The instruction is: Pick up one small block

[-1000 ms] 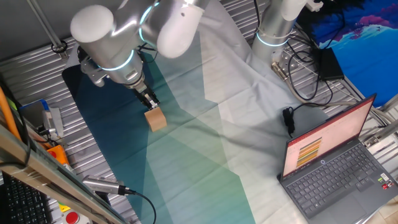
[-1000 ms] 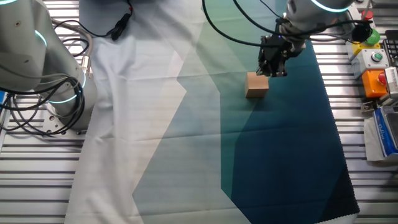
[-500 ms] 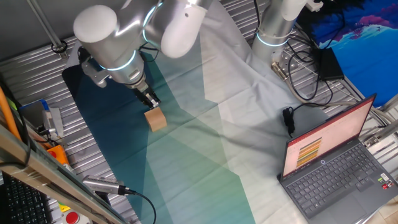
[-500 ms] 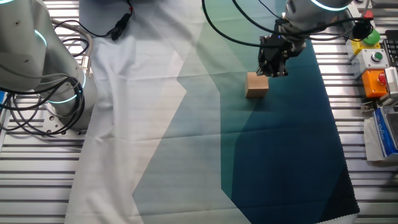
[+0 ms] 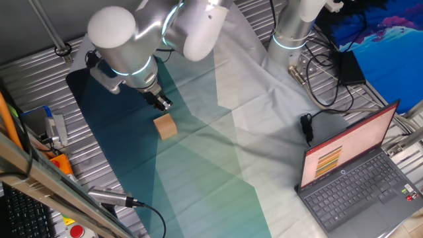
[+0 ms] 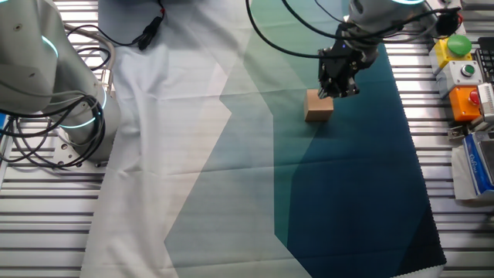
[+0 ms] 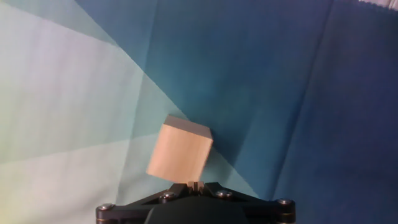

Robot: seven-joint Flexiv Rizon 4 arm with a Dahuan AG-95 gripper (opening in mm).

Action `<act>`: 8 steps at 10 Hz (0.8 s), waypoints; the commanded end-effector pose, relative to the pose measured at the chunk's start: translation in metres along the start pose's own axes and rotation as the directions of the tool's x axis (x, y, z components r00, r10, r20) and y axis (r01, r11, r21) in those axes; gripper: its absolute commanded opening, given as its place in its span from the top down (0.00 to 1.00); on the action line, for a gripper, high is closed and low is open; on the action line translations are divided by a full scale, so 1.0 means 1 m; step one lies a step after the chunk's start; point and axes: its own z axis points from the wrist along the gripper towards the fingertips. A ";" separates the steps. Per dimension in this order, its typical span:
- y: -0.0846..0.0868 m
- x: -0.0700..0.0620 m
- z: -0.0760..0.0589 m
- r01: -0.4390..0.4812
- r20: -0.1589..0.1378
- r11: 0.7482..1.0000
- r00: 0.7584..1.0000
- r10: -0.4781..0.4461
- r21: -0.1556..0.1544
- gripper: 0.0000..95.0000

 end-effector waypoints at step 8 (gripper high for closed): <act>-0.001 0.000 0.000 -0.259 -0.038 0.914 0.965 0.261 -0.314 1.00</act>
